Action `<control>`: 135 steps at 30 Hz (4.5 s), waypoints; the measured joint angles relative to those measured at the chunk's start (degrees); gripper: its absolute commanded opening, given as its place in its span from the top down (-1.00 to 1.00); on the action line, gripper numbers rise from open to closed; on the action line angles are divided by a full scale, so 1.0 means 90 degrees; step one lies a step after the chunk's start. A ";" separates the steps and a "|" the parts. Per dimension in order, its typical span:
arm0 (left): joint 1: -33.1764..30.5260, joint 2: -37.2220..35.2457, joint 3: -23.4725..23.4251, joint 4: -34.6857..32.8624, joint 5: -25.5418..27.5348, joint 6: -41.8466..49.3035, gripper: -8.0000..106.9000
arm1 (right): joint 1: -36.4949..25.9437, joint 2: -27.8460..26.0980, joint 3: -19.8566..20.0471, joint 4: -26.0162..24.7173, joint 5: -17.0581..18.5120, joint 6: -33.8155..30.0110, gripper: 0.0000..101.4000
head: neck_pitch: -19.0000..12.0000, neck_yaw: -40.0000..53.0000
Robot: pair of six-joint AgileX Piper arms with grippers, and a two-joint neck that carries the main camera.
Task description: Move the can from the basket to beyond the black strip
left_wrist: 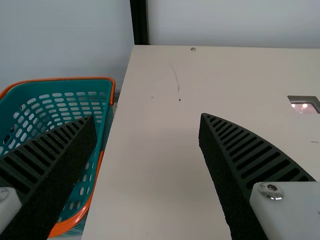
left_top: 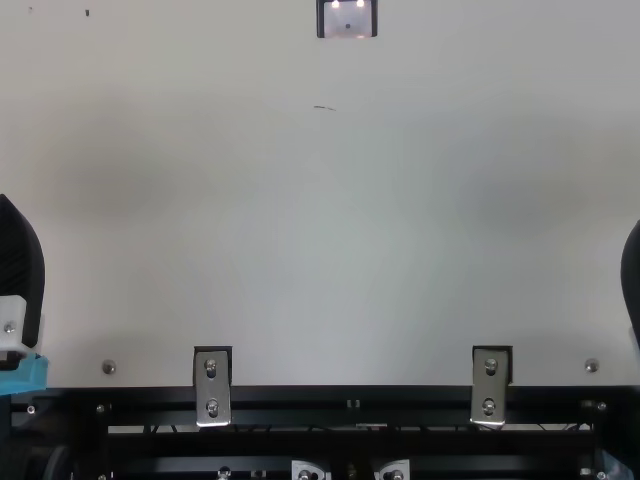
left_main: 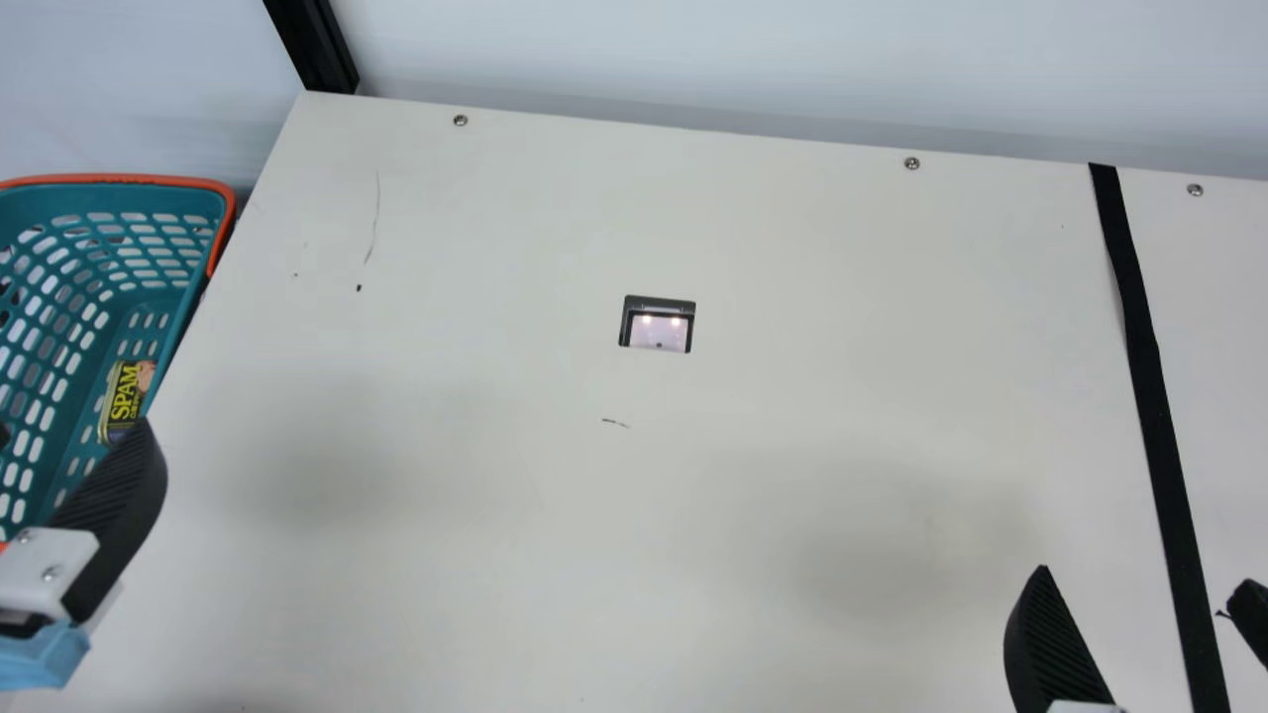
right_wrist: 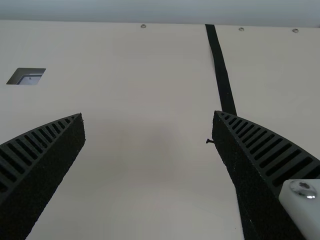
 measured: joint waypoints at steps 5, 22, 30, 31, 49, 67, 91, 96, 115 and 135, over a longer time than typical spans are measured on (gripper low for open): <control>0.0000 0.0000 0.0000 0.0000 0.0000 0.0000 -0.71 | 0.0000 0.0000 0.0000 0.0000 0.0000 0.0000 -1.00 | 0.0033 0.0000; 0.0000 0.0000 0.0000 0.0000 0.0000 0.0000 -0.71 | 0.0000 0.0000 0.0000 0.0000 0.0000 0.0000 -1.00 | 0.0000 0.1010; 0.0000 0.0000 0.0000 0.0000 0.0000 0.0000 -0.71 | 0.0000 0.0000 0.0000 0.0000 0.0000 0.0000 -1.00 | -0.0163 0.1727; 0.0000 0.0000 0.0000 0.0000 0.0000 0.0000 -0.71 | 0.0000 0.0000 0.0000 0.0000 0.0000 0.0000 -1.00 | -0.0163 0.1792; 0.0000 0.0000 0.0000 0.0000 0.0000 0.0000 -0.71 | 0.0000 0.0000 0.0000 0.0000 0.0000 0.0000 -1.00 | -0.0978 0.2281; 0.0000 0.0000 0.0000 0.0000 0.0000 0.0000 -0.71 | 0.0000 0.0000 0.0000 0.0000 0.0000 0.0000 -1.00 | -0.1206 0.2151; 0.0901 0.1809 -0.1580 0.0368 0.0050 -0.0847 -0.71 | 0.0000 0.0000 0.0000 0.0000 0.0000 0.0000 -1.00 | -0.1206 0.2183; 0.1328 0.2596 -0.2159 0.0440 0.0105 -0.0989 -0.71 | 0.0000 0.0000 0.0000 0.0000 0.0000 0.0000 -1.00 | -0.1206 0.2183; 0.3618 0.5715 -0.2665 -0.0235 -0.0495 0.0992 -0.71 | 0.0000 0.0000 0.0000 0.0000 0.0000 0.0000 -1.00 | -0.1206 0.2183; 0.4118 0.9185 -0.3546 0.0138 -0.1300 0.1774 -0.71 | 0.0000 0.0000 0.0000 0.0000 0.0000 0.0000 -1.00 | -0.1206 0.2151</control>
